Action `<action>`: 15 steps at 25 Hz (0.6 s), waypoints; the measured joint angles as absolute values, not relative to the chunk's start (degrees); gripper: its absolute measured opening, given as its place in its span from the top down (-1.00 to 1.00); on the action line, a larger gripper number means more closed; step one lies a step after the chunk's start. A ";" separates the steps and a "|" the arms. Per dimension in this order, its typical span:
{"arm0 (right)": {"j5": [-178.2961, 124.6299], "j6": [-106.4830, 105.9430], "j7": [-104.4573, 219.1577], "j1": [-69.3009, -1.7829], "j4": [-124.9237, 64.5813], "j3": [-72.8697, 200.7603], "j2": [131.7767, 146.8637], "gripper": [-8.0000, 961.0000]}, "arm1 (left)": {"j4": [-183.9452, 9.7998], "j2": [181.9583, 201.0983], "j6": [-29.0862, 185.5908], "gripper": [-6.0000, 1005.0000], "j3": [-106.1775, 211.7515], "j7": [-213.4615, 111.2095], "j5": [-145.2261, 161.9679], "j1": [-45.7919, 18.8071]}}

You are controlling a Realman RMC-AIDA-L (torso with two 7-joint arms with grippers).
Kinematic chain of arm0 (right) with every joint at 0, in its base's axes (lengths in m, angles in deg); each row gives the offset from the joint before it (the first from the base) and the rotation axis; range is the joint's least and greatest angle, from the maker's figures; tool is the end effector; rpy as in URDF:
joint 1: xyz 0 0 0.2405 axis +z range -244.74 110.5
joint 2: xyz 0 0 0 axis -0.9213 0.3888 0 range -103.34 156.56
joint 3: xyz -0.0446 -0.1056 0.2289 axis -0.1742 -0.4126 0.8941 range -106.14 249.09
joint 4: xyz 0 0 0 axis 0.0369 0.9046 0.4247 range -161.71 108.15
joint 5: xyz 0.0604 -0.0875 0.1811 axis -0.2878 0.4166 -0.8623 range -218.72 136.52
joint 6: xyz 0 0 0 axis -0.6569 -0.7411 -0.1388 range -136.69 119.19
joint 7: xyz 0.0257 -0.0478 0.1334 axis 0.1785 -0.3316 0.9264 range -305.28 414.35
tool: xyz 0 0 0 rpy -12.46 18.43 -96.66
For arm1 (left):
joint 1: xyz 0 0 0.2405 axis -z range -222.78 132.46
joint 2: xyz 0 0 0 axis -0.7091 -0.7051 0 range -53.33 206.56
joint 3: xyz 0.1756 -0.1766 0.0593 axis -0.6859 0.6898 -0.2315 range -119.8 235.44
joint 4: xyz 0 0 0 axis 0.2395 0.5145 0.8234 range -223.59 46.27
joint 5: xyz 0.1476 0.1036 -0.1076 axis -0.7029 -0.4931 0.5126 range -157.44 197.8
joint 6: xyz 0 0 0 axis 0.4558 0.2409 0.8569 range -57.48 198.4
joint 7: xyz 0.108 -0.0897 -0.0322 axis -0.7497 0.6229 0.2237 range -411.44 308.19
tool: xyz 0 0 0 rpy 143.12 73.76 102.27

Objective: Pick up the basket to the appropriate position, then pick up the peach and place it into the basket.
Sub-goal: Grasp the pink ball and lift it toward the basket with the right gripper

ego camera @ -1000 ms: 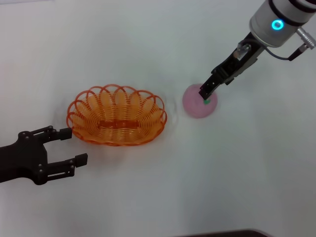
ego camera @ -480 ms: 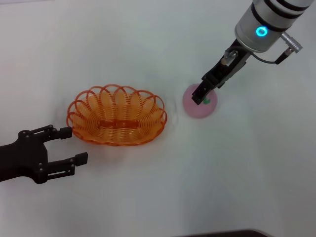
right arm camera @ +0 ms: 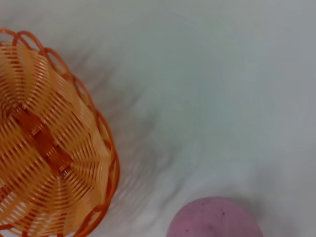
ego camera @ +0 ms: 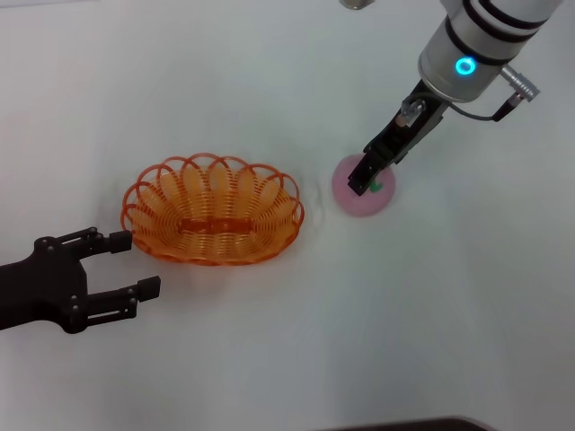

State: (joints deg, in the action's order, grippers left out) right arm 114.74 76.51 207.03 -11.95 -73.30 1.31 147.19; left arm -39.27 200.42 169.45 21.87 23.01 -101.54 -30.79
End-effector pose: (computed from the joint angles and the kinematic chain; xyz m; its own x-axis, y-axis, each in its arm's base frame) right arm 0.1674 0.3925 -0.0426 0.5589 -0.7757 0.2932 -0.6551 -0.6297 -0.4174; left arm -0.3145 0.2385 0.0025 0.7942 0.4025 0.4554 0.5091 -0.8498 -0.1368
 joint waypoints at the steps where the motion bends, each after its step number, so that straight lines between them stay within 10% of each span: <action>1: 114.73 76.28 207.02 -11.77 -72.79 1.20 147.19 -0.72 | -39.27 200.40 169.45 -0.58 21.87 23.00 -101.54 -30.79; 15: 114.02 75.79 207.78 -11.48 -72.04 -1.81 147.27 -0.48 | -39.05 200.36 169.24 -0.58 21.88 23.00 -101.54 -30.48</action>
